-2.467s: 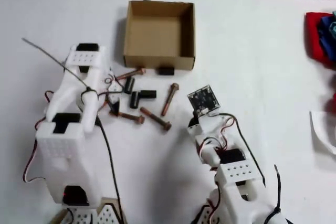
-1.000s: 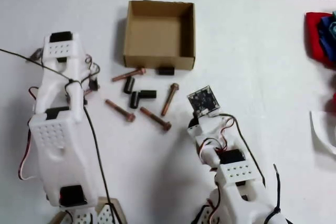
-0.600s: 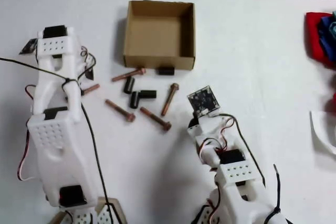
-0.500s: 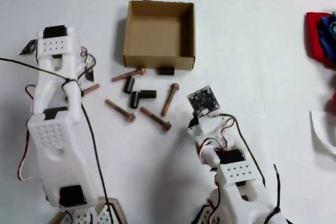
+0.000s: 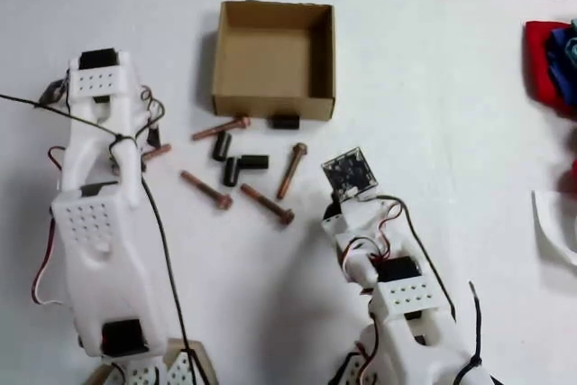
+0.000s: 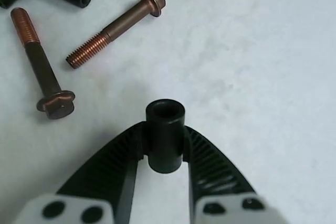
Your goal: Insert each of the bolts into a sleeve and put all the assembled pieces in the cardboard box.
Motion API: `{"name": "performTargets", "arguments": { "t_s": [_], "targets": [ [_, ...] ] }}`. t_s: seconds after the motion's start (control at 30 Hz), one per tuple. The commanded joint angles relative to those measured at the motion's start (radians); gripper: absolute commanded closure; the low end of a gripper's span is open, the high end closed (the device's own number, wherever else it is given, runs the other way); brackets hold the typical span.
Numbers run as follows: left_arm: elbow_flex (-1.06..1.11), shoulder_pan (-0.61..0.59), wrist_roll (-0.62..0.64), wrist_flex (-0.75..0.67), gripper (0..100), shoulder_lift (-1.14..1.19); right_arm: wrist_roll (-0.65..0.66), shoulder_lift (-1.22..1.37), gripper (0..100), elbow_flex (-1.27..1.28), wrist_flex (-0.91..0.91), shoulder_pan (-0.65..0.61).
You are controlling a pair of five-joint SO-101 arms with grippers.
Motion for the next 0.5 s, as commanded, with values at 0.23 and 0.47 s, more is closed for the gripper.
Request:
{"name": "performTargets", "arguments": {
  "t_s": [0.23,0.47],
  "targets": [
    [-0.025,0.000,-0.393,0.014,79,0.048,0.000,-0.001,97.8,-0.006,-0.019,-0.001],
    [-0.019,0.011,-0.890,0.055,78,0.043,0.000,-0.001,97.8,-0.006,-0.019,-0.001]
  ]
}}
